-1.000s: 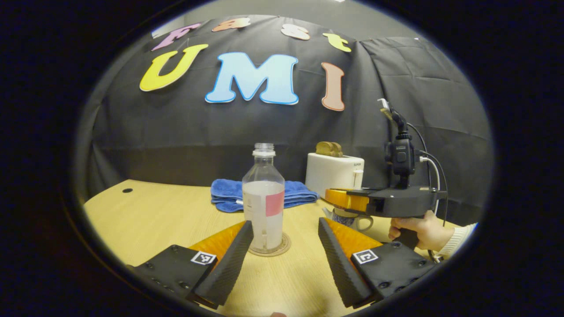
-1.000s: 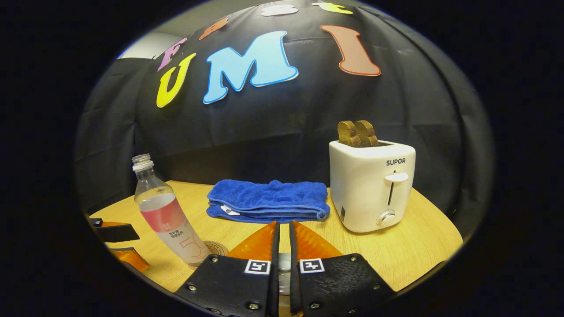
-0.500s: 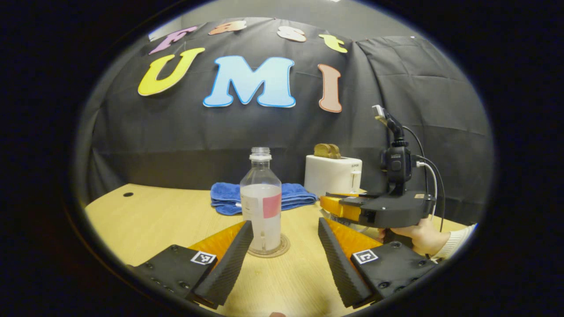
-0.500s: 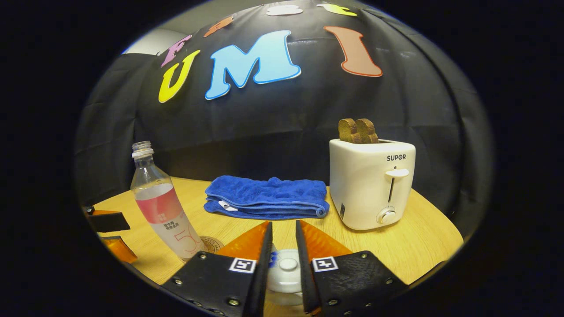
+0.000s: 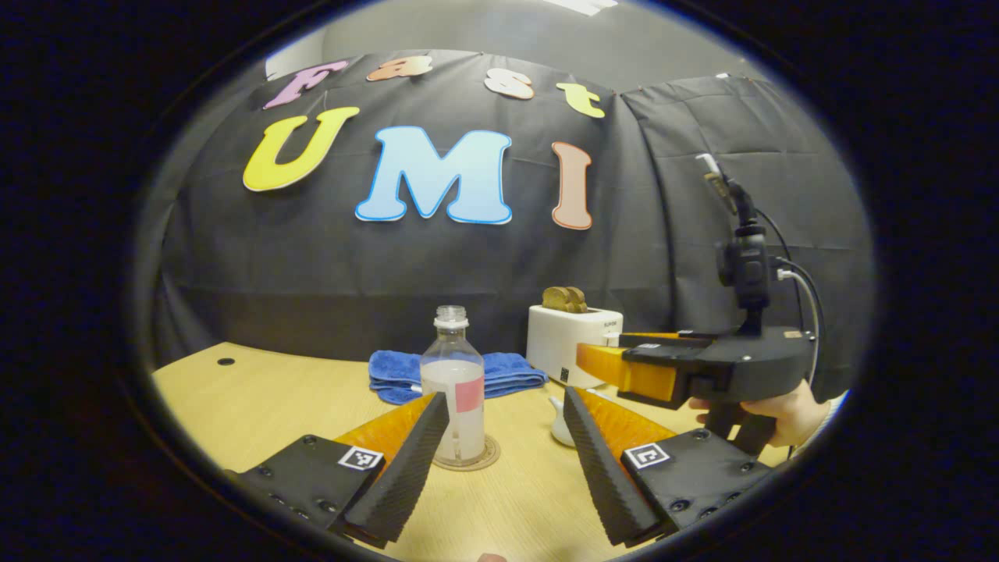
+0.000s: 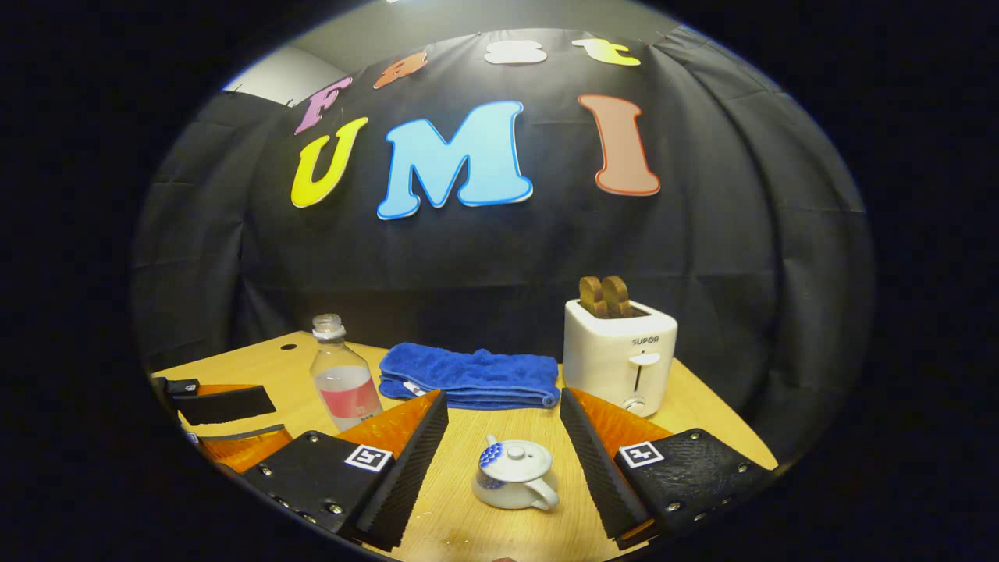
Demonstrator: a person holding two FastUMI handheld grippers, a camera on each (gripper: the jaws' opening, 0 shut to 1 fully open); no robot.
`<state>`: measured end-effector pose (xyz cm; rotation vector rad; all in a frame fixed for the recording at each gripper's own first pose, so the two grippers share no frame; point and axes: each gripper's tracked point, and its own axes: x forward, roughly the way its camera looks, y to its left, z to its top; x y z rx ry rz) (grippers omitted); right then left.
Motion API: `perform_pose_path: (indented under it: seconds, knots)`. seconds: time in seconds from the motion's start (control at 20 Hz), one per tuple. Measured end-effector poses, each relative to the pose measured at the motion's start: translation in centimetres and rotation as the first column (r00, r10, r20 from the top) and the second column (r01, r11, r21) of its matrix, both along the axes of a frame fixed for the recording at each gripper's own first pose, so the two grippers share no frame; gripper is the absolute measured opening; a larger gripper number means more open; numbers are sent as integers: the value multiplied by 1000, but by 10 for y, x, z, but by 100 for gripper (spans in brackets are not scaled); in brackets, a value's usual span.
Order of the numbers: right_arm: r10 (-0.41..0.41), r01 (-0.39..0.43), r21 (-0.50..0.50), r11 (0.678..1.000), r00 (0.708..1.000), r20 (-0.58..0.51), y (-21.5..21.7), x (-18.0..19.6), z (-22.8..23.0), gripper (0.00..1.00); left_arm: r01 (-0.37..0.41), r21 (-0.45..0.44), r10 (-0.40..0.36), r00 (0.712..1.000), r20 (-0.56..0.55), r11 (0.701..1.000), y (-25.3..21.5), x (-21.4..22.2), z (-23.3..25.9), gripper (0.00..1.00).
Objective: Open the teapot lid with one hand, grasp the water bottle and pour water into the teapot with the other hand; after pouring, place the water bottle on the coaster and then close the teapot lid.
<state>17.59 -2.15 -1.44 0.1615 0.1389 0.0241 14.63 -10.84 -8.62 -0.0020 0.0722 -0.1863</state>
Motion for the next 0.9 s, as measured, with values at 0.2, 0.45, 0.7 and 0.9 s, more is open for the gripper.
perform_pose_path:
  seconds: [0.2, 0.45, 0.7, 0.9]
  knots:
    - [-76, 77, -20, 997, 996, 44, -9, -59, 20, 90, -20, 18, 21, 999, -28, 1000, 4, -28, -4, 100]
    - [-130, 131, -19, 991, 991, 39, 1, -128, 13, 90, -2, 48, 3, 1000, -21, 999, -10, -64, 8, 100]
    - [-100, 102, -50, 994, 994, 47, 23, -168, 15, 90, 28, 41, -29, 1000, 9, 999, -30, -90, 28, 100]
    - [-81, 85, -84, 993, 995, 52, 29, -187, 16, 90, 0, 57, 0, 1000, 0, 998, -35, -110, 22, 100]
